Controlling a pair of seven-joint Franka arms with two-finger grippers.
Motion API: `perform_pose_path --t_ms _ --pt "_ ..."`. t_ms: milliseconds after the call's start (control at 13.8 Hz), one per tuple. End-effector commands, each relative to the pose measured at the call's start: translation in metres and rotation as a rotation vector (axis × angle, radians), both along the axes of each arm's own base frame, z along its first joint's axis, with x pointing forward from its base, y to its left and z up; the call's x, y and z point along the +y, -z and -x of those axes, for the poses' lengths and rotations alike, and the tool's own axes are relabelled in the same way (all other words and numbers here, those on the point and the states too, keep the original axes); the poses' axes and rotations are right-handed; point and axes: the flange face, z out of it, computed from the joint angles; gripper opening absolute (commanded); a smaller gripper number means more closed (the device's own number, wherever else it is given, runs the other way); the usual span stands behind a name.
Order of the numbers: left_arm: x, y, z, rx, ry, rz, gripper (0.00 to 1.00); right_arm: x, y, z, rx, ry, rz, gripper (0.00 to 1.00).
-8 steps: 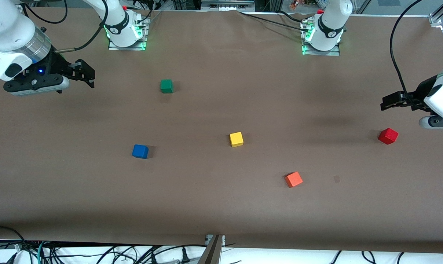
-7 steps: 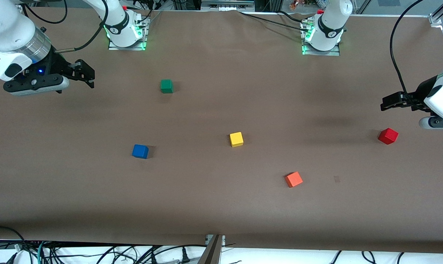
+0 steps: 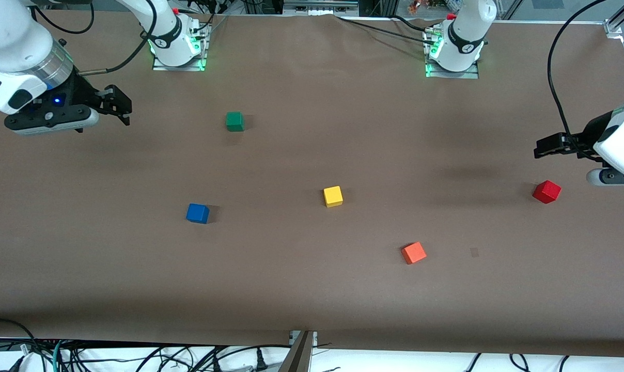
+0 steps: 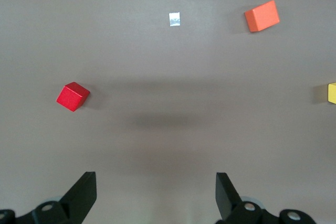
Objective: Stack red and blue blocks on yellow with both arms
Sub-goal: 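Move the left gripper down over the red cube, then grasp the red cube with the left gripper while the right gripper reaches the blue cube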
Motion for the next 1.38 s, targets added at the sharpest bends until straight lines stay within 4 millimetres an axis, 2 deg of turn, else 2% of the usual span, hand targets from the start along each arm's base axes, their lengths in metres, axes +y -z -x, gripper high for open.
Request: perform_pose_path --t_ms 0,72,145,362,507,579,941,1158,1303 --pt "0.021 0.010 -0.008 0.029 0.050 -0.048 1.00 0.012 -0.006 -0.002 -0.012 -0.025 0.018 1.00" --pt "0.030 0.019 -0.012 0.035 0.099 -0.045 1.00 0.011 -0.006 -0.002 -0.009 -0.021 0.013 1.00" --pt "0.058 0.032 -0.015 0.040 0.126 -0.029 1.00 0.009 -0.006 -0.002 -0.008 -0.012 0.012 1.00" --pt "0.133 0.099 -0.028 0.054 0.235 0.034 1.00 0.004 -0.004 -0.003 0.005 0.009 -0.028 1.00" --pt "0.167 0.141 -0.030 0.049 0.287 0.055 1.00 -0.019 -0.003 -0.008 0.024 0.066 -0.095 1.00" --pt "0.175 0.161 -0.026 0.045 0.319 0.062 1.00 -0.021 -0.003 -0.008 0.024 0.070 -0.097 1.00" --pt "0.186 0.250 0.003 -0.002 0.532 0.085 1.00 -0.021 0.001 -0.011 0.028 0.067 -0.088 1.00" --pt "0.205 0.282 0.017 -0.079 0.670 0.061 1.00 -0.023 0.010 -0.016 0.039 0.071 -0.098 1.00" --pt "0.212 0.304 0.034 -0.101 0.678 0.048 1.00 -0.021 0.027 -0.026 0.054 0.066 -0.074 1.00"
